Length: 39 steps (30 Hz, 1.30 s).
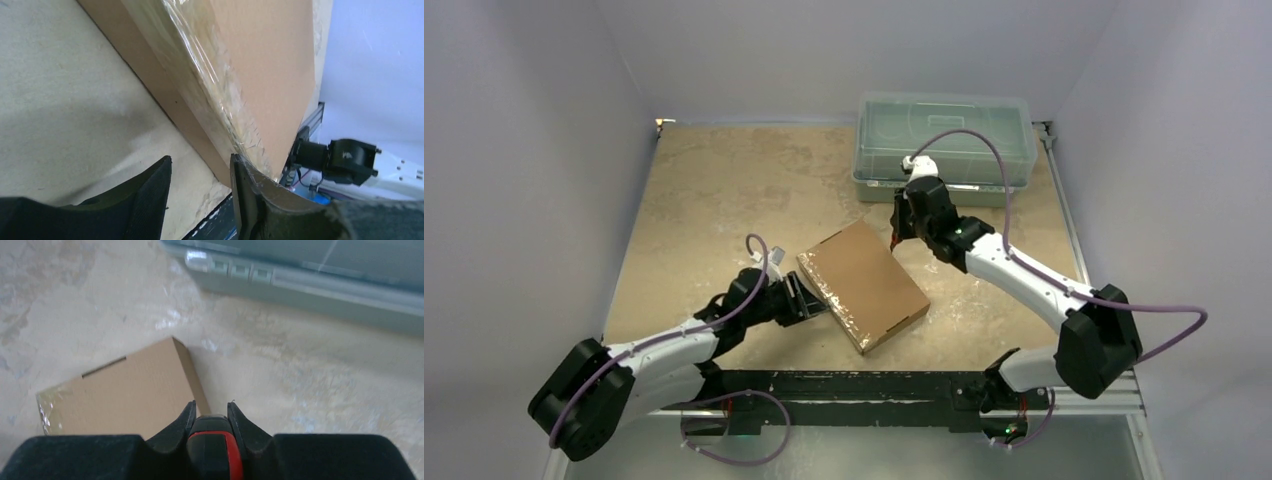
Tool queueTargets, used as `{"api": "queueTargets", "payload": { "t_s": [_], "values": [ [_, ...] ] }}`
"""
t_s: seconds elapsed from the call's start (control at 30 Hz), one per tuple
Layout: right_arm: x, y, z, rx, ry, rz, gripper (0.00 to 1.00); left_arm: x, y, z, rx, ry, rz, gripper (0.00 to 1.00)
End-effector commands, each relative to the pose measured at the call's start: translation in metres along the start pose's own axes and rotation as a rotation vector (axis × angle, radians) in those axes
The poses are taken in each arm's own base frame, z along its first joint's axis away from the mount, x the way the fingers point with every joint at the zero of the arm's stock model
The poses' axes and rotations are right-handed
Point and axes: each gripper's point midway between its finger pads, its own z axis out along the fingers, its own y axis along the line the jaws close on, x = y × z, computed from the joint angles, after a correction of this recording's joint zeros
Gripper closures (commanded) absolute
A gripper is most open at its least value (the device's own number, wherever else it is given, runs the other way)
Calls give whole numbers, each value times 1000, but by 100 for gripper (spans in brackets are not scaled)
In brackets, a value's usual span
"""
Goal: Unpack the express box
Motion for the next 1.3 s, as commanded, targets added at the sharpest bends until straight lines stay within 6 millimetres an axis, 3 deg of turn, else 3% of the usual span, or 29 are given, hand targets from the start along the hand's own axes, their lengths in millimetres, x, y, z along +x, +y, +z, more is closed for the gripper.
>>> {"api": "queueTargets", "payload": {
  "t_s": [0.0,0.13,0.23,0.33,0.43,0.53,0.67,0.73,0.83,0.93,1.13,1.27],
  "values": [
    [-72,-16,-16,151,-166,-76,100,-47,-28,-7,-51,-153,35,51],
    [-75,-43,-34,280,-195,-118,100,-86,-5,-37,-265,-190,112,43],
    [-81,-33,-51,233,-240,-123,100,-124,-4,-59,-280,-236,129,42],
    [-91,3,-74,78,-348,-155,100,-160,-20,-59,-226,-229,210,42],
    [-88,67,-103,-172,-487,-223,100,-183,-36,-32,-150,-137,288,42],
    [-86,120,-138,-413,-641,-185,100,-190,-46,5,-13,17,357,36],
    [-82,153,-145,-516,-681,-105,100,-200,-42,37,42,100,345,36],
    [-80,164,-140,-532,-682,-88,100,-203,-44,41,59,109,364,35],
    [-74,181,-124,-544,-645,-105,100,-201,-31,48,4,147,380,38],
    [-63,193,-107,-533,-607,-130,100,-182,-23,60,-2,227,372,45],
    [-52,203,-87,-510,-568,-138,100,-162,-15,66,41,255,353,44],
    [-47,206,-77,-471,-574,-143,100,-148,-13,72,37,292,351,49]
  ]
}}
